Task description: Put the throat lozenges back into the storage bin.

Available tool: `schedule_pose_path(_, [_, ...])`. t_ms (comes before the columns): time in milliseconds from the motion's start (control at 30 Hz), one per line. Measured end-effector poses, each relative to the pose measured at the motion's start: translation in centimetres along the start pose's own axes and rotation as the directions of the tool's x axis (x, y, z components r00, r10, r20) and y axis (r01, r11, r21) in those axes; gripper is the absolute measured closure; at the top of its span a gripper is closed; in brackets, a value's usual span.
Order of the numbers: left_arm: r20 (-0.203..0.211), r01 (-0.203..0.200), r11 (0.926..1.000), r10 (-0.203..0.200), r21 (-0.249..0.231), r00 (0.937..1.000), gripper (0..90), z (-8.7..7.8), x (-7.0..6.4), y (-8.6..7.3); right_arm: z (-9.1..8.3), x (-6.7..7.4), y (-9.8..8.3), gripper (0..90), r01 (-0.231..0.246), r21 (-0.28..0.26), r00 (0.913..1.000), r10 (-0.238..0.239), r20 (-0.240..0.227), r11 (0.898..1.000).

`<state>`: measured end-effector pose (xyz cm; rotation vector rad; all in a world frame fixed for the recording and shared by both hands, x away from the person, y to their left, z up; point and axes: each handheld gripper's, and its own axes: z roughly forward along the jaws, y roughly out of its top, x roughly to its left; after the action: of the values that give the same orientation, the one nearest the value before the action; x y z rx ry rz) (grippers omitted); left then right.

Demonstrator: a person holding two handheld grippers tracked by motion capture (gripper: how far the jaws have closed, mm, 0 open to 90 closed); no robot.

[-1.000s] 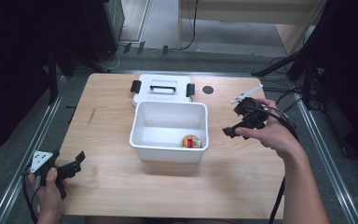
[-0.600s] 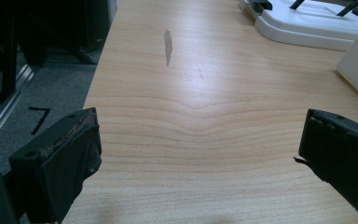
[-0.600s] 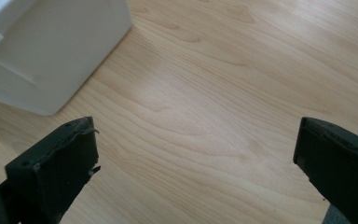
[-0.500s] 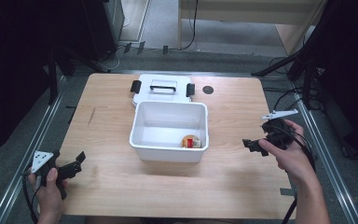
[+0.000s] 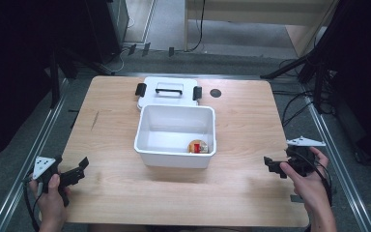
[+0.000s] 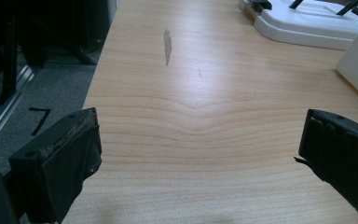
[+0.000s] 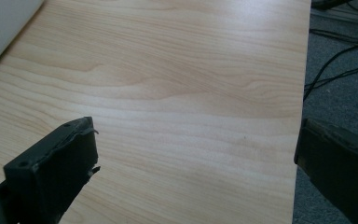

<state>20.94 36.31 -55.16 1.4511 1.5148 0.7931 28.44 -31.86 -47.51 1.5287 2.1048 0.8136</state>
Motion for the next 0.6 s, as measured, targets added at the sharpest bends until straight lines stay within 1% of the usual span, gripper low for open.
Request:
schedule_pose_path(133, [-0.001,0.004,1.0,-0.004,-0.002,1.0,0.0,0.0,0.0,0.0,0.0,-0.4,-1.7,0.0,-0.028,-0.047,0.9995,0.029,0.013,0.998])
schedule_pose_path(233, [-0.002,0.001,1.0,-0.001,-0.005,1.0,0.0,0.0,0.0,0.0,0.1,-0.8,-3.0,0.0,-0.057,-0.077,0.9984,0.057,-0.001,0.995])
schedule_pose_path(333, [-0.003,0.002,1.0,-0.002,-0.006,1.0,0.0,0.0,0.0,0.0,0.2,-1.0,-4.1,0.0,-0.063,-0.088,0.998,0.063,0.0,0.994])
schedule_pose_path(433, [-0.001,0.002,1.0,-0.002,-0.004,1.0,0.0,0.0,0.0,0.0,0.2,-1.4,-5.4,0.0,-0.074,-0.111,0.9972,0.075,0.004,0.991])
schedule_pose_path(467, [-0.001,0.001,1.0,-0.001,-0.005,1.0,0.0,0.0,0.0,0.0,0.3,-1.5,-5.8,0.0,-0.079,-0.122,0.9967,0.081,0.01,0.989])
schedule_pose_path(500, [-0.001,0.001,1.0,-0.001,-0.005,1.0,0.0,0.0,0.0,0.0,0.2,-1.7,-6.3,0.0,-0.099,-0.129,0.9949,0.101,0.01,0.987])
schedule_pose_path(600, [-0.004,0.002,1.0,-0.002,-0.004,1.0,0.0,0.0,0.0,0.0,0.2,-2.1,-7.3,0.0,-0.113,-0.144,0.9933,0.115,0.009,0.983])
